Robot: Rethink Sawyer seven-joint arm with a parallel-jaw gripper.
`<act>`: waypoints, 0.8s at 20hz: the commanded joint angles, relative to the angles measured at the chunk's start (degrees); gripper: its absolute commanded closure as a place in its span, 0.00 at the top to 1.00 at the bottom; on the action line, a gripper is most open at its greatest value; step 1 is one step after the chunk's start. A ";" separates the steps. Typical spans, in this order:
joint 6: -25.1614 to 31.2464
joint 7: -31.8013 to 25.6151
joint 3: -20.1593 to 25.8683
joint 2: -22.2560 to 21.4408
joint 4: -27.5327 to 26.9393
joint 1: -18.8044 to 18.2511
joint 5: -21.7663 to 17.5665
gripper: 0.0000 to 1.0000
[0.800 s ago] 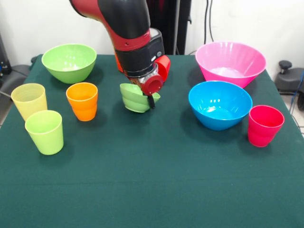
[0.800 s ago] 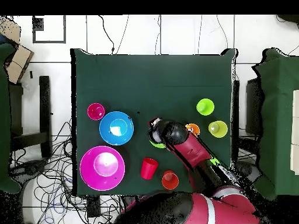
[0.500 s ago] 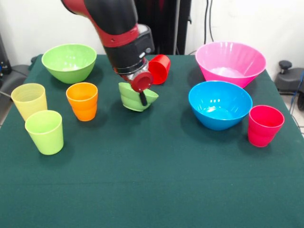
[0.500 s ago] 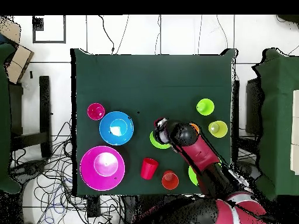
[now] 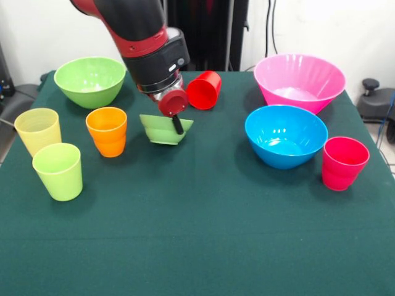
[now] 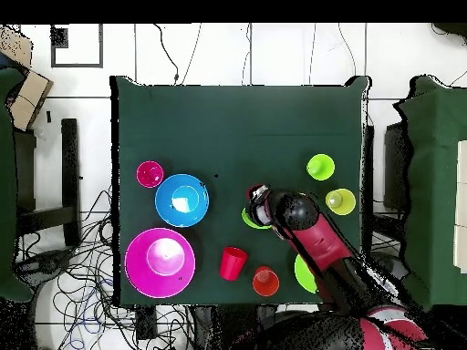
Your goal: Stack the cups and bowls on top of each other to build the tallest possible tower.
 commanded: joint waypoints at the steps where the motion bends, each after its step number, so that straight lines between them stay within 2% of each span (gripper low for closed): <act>1: 4.01 7.04 5.96 1.10 0.79 -0.41 1.24 0.00; 2: 3.77 7.34 6.21 0.47 1.58 -0.49 1.37 0.00; 6: 4.03 7.68 6.46 2.94 -0.89 -0.49 2.09 0.00; 9: 3.96 8.51 7.54 1.25 1.25 -1.18 2.80 0.00; 12: 4.36 9.02 7.76 3.96 -0.60 -1.17 3.68 0.00; 16: 3.58 9.75 8.18 3.62 0.45 -1.27 4.12 0.00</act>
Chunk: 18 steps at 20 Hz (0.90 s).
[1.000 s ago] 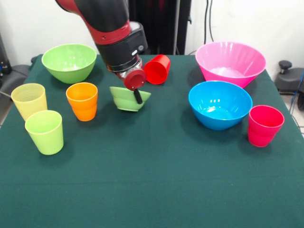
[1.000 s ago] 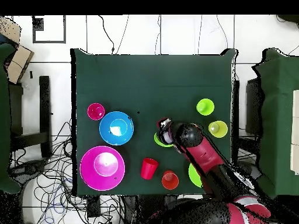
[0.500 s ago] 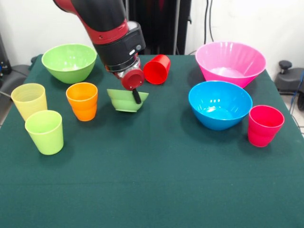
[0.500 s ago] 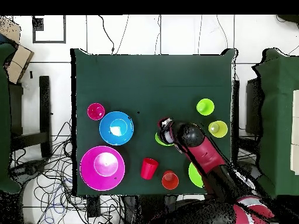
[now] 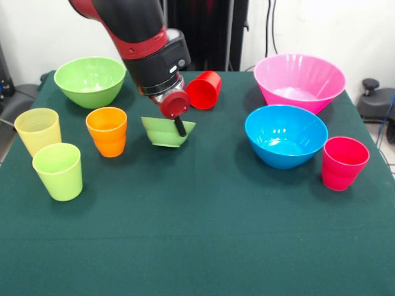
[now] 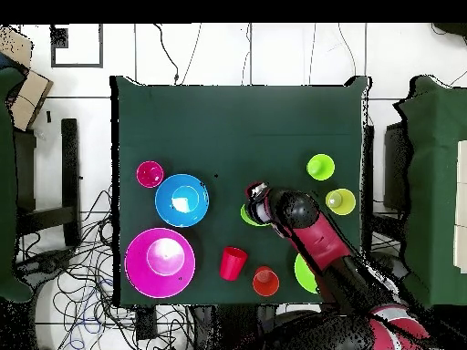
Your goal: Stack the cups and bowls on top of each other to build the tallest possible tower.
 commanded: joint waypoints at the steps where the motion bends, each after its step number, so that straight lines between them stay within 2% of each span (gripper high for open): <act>1: 3.76 10.02 6.21 3.22 0.28 0.32 3.85 0.00; 18: 7.88 12.05 4.15 5.82 -5.28 2.67 6.52 0.00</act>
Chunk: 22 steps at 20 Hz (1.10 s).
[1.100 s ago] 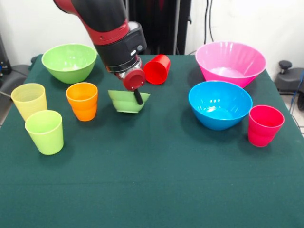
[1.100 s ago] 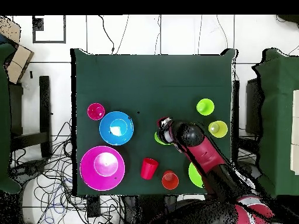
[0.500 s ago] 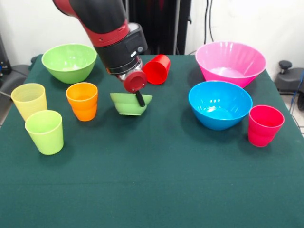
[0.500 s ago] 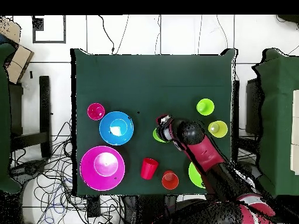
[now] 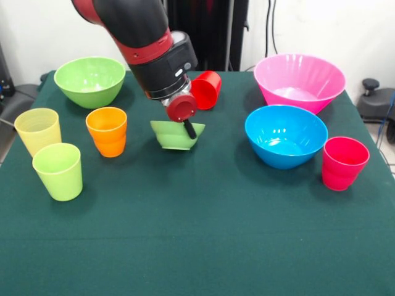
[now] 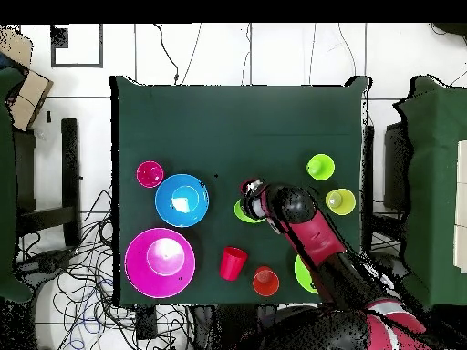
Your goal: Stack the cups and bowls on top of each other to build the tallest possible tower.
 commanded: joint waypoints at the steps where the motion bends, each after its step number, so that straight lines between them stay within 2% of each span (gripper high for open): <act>1: 5.51 10.85 3.08 4.87 -4.43 2.36 3.49 0.00; 12: 8.74 12.24 2.74 5.93 -5.77 2.85 4.71 0.00; 16: 9.44 12.23 2.64 5.22 -5.52 2.72 4.63 0.00; 22: 13.94 12.83 2.28 3.49 -5.03 1.96 4.45 0.00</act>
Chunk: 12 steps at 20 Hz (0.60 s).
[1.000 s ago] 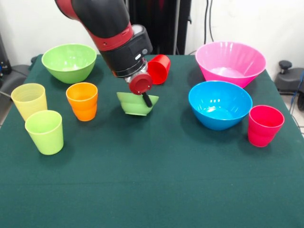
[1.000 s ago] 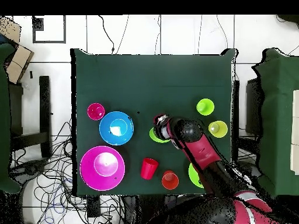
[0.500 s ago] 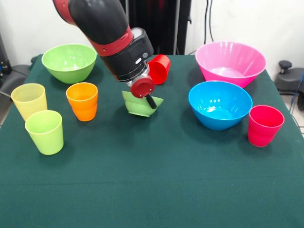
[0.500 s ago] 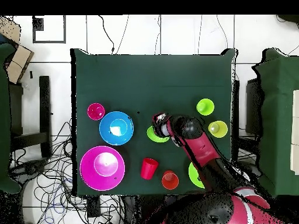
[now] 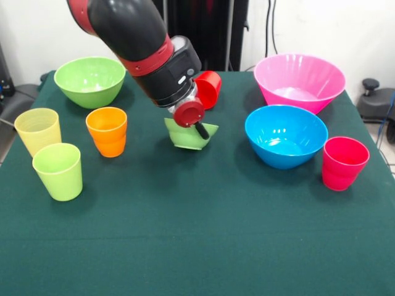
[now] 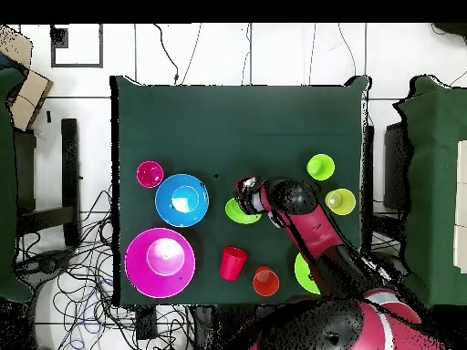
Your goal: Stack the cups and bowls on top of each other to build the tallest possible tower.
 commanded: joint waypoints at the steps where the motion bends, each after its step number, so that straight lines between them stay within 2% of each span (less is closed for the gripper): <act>1: 6.32 10.54 2.46 0.92 -1.52 1.28 2.37 0.00; 4: 7.51 10.88 2.39 0.83 -1.58 1.15 2.60 0.00; 10: 13.73 12.23 1.68 0.93 -3.20 0.31 2.86 0.00; 12: 13.68 12.05 1.60 0.92 -3.19 0.42 2.98 0.00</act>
